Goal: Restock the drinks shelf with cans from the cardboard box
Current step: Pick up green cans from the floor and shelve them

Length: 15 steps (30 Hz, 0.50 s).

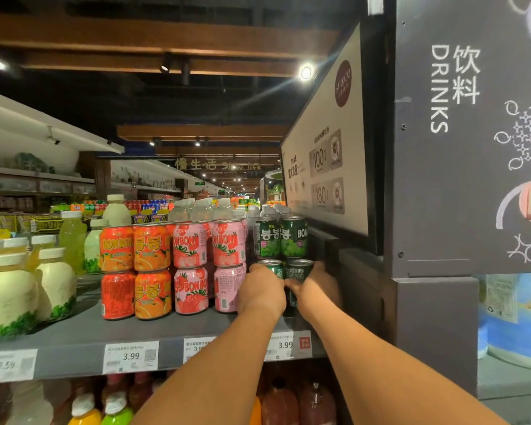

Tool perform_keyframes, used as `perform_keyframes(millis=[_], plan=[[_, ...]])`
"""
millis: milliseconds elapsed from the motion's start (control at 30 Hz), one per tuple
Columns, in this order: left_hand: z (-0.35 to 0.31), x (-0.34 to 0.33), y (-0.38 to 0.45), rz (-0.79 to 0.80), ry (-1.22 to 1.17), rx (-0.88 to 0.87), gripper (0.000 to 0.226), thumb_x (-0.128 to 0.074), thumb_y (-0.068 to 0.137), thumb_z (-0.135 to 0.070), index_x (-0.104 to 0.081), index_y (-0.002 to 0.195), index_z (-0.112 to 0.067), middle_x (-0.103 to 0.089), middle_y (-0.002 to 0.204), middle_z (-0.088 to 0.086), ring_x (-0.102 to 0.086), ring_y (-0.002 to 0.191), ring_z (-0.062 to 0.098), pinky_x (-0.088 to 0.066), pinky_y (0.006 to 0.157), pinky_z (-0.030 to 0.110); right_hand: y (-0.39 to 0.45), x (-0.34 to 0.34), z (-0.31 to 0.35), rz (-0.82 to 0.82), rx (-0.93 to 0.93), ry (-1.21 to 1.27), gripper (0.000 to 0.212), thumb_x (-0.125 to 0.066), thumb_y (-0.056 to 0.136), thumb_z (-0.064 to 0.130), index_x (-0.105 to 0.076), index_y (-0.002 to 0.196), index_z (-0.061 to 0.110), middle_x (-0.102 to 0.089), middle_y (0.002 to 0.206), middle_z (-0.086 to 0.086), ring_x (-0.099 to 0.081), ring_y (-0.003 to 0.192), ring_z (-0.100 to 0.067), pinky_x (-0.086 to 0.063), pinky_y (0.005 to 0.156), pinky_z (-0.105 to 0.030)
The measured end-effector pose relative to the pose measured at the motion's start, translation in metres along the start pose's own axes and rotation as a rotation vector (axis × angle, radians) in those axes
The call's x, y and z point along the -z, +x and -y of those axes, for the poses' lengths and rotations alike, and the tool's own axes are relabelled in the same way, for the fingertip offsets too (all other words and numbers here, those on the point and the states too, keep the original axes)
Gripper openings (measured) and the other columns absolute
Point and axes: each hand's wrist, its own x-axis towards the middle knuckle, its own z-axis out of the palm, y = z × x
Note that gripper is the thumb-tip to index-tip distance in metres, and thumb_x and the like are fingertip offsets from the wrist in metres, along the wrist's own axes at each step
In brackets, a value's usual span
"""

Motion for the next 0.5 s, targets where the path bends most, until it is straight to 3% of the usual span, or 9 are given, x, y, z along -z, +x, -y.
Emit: perform_keyframes(millis=[100,233,300,367,433,500], plan=[[-0.001,0.001,-0.002,-0.002,-0.003,0.008,0.038,-0.062,0.095,-0.024,-0.049,0.126,-0.006,-0.067,0.116,0.013,-0.066,0.104,0.034,-0.055,0.087,0.043,0.001,-0.001,-0.001,0.001,0.018,0.006,0.055,-0.071,0.087,0.034,-0.042,0.129,0.013,-0.061,0.112,-0.009,-0.061,0.101,-0.029,-0.044,0.069,-0.037],[-0.004,0.005,-0.007,0.041,0.019,0.044,0.048,-0.063,0.092,-0.021,-0.046,0.133,-0.004,-0.065,0.121,0.013,-0.065,0.108,0.033,-0.054,0.092,0.044,-0.002,0.0,-0.001,0.004,-0.006,0.0,0.059,-0.069,0.088,0.034,-0.037,0.135,0.016,-0.052,0.087,0.0,-0.053,0.082,-0.02,-0.042,0.068,-0.036],[-0.006,0.012,-0.013,0.07,0.058,0.047,0.048,-0.061,0.092,-0.022,-0.047,0.134,-0.002,-0.065,0.122,0.013,-0.065,0.108,0.033,-0.055,0.09,0.041,-0.011,0.001,0.001,-0.038,0.037,-0.067,0.065,-0.068,0.088,0.04,-0.034,0.138,0.016,-0.059,0.102,-0.004,-0.06,0.093,-0.024,-0.043,0.069,-0.035],[-0.008,0.023,-0.022,0.083,0.077,0.017,0.035,-0.057,0.094,-0.022,-0.056,0.124,-0.004,-0.067,0.117,0.012,-0.065,0.1,0.03,-0.054,0.08,0.037,-0.024,0.004,0.001,-0.105,0.123,-0.149,0.065,-0.063,0.089,0.048,-0.034,0.136,0.013,-0.06,0.112,-0.007,-0.062,0.103,-0.026,-0.047,0.073,-0.035],[-0.008,0.038,-0.034,0.106,0.138,-0.05,0.025,-0.055,0.097,-0.024,-0.064,0.112,-0.007,-0.068,0.112,0.011,-0.061,0.088,0.027,-0.048,0.071,0.034,-0.04,0.009,0.002,-0.104,0.194,-0.148,0.06,-0.06,0.093,0.045,-0.035,0.135,0.01,-0.06,0.115,-0.008,-0.061,0.107,-0.026,-0.047,0.079,-0.034],[-0.007,0.055,-0.048,0.123,0.192,-0.116,0.022,-0.054,0.098,-0.024,-0.065,0.11,-0.008,-0.068,0.112,0.011,-0.06,0.088,0.027,-0.046,0.07,0.034,-0.059,0.016,0.005,-0.089,0.222,-0.116,0.058,-0.059,0.094,0.042,-0.035,0.136,0.009,-0.06,0.119,-0.011,-0.06,0.108,-0.027,-0.049,0.081,-0.035]])
